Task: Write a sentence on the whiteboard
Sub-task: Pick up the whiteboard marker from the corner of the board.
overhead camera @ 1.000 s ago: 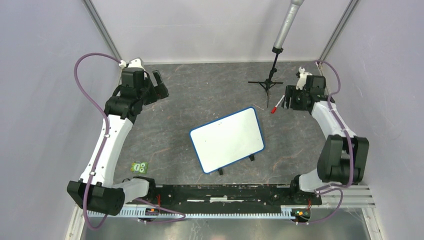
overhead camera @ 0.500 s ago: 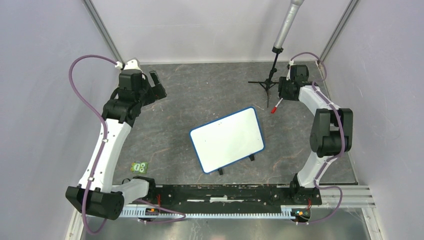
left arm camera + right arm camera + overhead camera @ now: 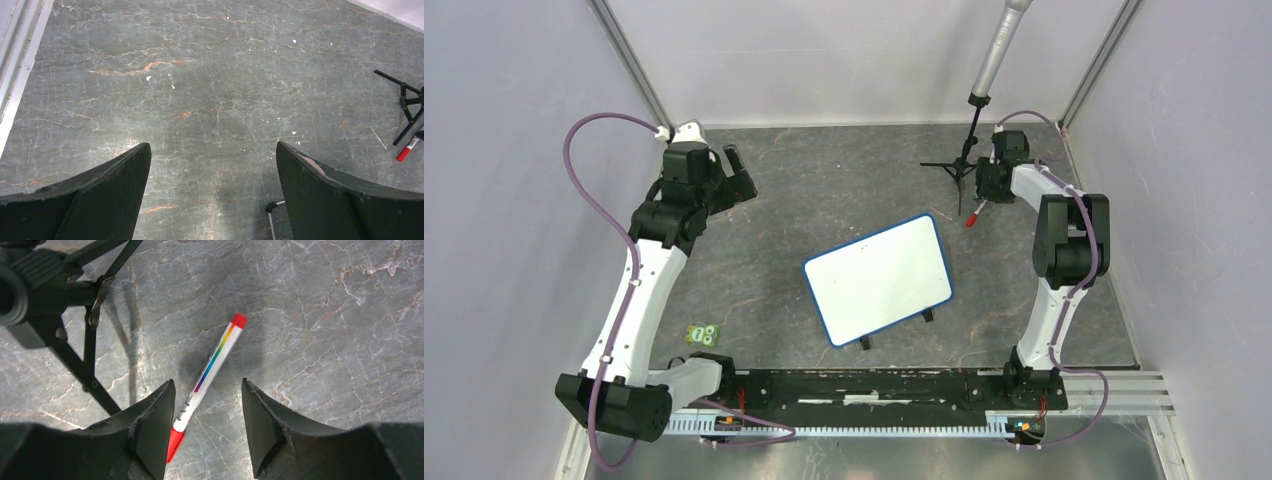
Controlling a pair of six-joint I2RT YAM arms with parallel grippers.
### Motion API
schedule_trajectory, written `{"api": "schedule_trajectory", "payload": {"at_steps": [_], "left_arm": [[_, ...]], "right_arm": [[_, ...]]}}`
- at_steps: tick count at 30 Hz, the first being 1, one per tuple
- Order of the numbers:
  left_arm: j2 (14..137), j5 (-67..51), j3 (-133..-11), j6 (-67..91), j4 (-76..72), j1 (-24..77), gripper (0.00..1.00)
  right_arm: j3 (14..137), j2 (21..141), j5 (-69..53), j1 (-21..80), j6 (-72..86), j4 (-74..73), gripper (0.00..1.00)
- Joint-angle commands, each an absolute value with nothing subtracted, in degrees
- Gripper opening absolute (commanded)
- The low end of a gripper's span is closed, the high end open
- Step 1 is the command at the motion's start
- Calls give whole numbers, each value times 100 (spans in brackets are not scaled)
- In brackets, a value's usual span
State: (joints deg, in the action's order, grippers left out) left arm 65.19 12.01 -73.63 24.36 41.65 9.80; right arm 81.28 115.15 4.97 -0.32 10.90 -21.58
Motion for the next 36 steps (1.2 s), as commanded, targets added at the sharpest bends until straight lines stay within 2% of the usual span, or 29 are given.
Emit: {"api": "schedule_trajectory", "payload": {"at_steps": [1,12,15,21,24,29,36], "left_arm": [[6373,1341,-7352,2577,3970,949,100],[6352,1320,-7382,2507,4003,951,100],[6360,1313,-7435,2479,4072,951,100],[6369,1191,-7437,2452,4104,956,100],[6390,892,-7456,2331,4104,951,100],[6424,186,-7685,1788,4125,954,100],[6352,-1729,-8165,951,4215,957,100]], "right_arm": [[8507,11790,706,-30,1143,-2201,57],[8552,12138,555,-159,1094,-2888,43],[8317,11999,394,-292,1086,-2974,33],[8042,11386,56,-492,977,-3234,4],[7949,10813,-201,-585,913,-3300,0],[7884,9516,-956,-633,798,-3246,0],[7873,7739,-2415,-536,1302,-2557,0]]}}
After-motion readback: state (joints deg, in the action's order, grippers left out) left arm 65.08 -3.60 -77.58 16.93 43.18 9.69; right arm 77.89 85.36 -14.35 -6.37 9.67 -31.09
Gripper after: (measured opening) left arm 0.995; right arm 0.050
